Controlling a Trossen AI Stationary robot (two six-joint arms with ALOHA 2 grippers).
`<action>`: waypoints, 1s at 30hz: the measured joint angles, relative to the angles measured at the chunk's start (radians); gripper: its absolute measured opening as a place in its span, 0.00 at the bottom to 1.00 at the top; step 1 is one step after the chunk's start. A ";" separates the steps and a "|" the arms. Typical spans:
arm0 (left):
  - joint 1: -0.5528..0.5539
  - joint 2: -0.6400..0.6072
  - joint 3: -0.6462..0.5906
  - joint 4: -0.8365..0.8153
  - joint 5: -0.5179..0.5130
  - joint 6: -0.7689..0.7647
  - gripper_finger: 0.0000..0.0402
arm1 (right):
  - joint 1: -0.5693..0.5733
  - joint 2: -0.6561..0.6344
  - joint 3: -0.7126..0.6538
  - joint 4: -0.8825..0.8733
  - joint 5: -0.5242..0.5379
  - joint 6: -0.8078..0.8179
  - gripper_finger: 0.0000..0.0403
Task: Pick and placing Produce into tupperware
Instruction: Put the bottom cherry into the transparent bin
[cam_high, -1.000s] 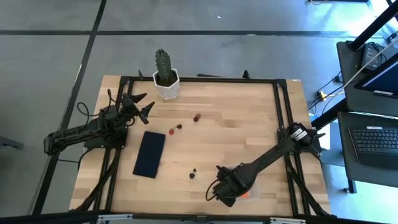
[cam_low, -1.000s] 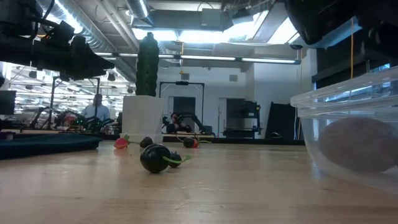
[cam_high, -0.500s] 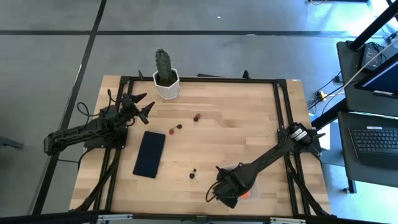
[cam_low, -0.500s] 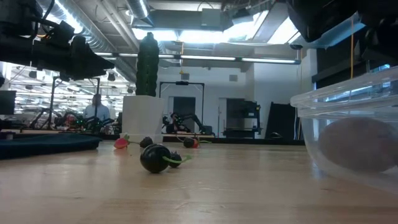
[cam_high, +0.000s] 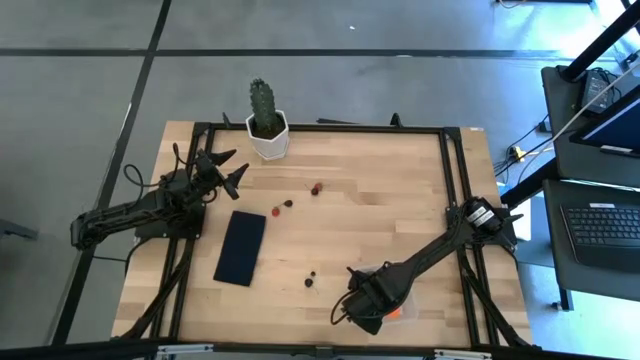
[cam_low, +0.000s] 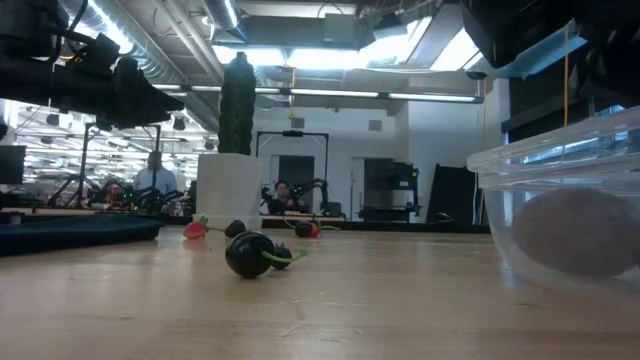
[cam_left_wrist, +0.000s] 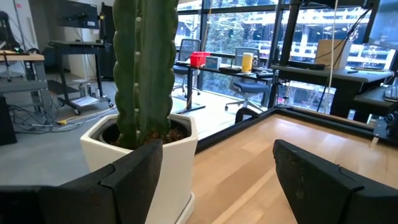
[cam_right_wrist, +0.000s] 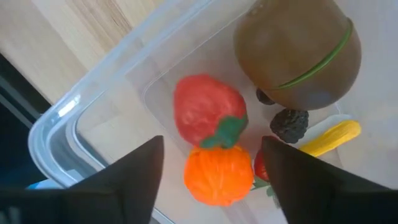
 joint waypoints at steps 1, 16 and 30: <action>0.000 0.000 0.000 0.000 0.000 0.002 0.74 | 0.000 0.000 0.000 0.000 0.000 0.000 0.70; 0.000 0.000 0.000 0.000 0.000 0.001 0.74 | -0.023 0.000 0.157 -0.170 0.101 -0.207 0.84; 0.000 0.000 0.000 0.000 0.000 -0.001 0.74 | -0.221 0.000 0.323 -0.153 0.293 -0.818 0.84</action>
